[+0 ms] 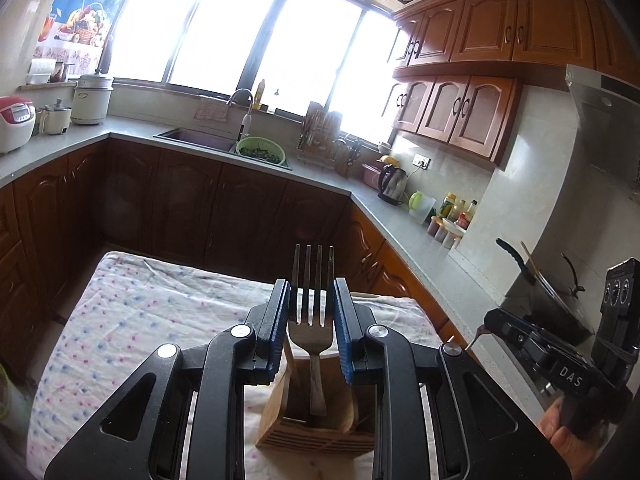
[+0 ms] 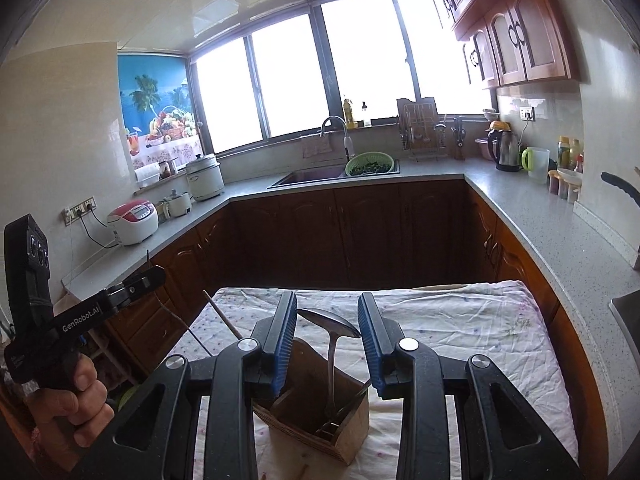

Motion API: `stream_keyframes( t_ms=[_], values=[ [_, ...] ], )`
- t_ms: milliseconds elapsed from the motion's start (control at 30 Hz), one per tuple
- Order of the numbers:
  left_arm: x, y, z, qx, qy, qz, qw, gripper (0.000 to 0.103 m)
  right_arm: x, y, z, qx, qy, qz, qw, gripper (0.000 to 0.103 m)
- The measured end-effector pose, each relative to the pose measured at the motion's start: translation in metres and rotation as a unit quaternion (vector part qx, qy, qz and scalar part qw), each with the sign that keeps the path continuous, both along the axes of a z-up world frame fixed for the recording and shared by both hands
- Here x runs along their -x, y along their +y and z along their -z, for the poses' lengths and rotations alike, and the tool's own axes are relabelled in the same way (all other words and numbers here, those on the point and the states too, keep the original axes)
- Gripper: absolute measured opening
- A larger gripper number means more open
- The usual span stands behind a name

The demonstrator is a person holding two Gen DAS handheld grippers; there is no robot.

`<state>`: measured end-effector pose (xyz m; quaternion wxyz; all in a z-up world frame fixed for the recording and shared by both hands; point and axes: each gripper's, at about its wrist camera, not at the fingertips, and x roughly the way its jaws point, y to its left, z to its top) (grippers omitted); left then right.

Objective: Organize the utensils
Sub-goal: 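Carry the fork and spoon over the wooden holder and lower them into it, then open both tools to release the fork and spoon into the holder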

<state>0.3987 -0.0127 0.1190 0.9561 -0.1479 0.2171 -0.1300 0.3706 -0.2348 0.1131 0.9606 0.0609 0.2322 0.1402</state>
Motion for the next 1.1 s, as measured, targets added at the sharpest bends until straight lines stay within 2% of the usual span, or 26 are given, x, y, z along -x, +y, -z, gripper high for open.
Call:
stream_keyframes(
  t_ms=[200,467,867,1000,1100],
  values=[
    [-0.016,-0.013,0.039,-0.012,0.025,-0.002,0.9996,0.02,-0.013,0.003,0.037,-0.006,0.033,-0.005,0.999,0.032],
    [-0.022,-0.027,0.066,-0.037,0.048,0.01,0.9981,0.02,-0.02,0.01,0.07,-0.011,0.07,-0.01,0.997,0.032],
    [-0.029,-0.038,0.079,-0.05,0.074,0.03,0.9955,0.02,-0.024,0.008,0.07,-0.016,0.077,-0.004,0.997,0.032],
    [-0.029,-0.045,0.082,-0.069,0.076,0.029,0.9943,0.021,-0.025,0.007,0.07,-0.017,0.08,-0.004,0.997,0.032],
    [-0.028,-0.043,0.083,-0.063,0.08,0.031,0.9943,0.021,-0.026,0.007,0.07,-0.018,0.081,-0.003,0.997,0.032]
  ],
)
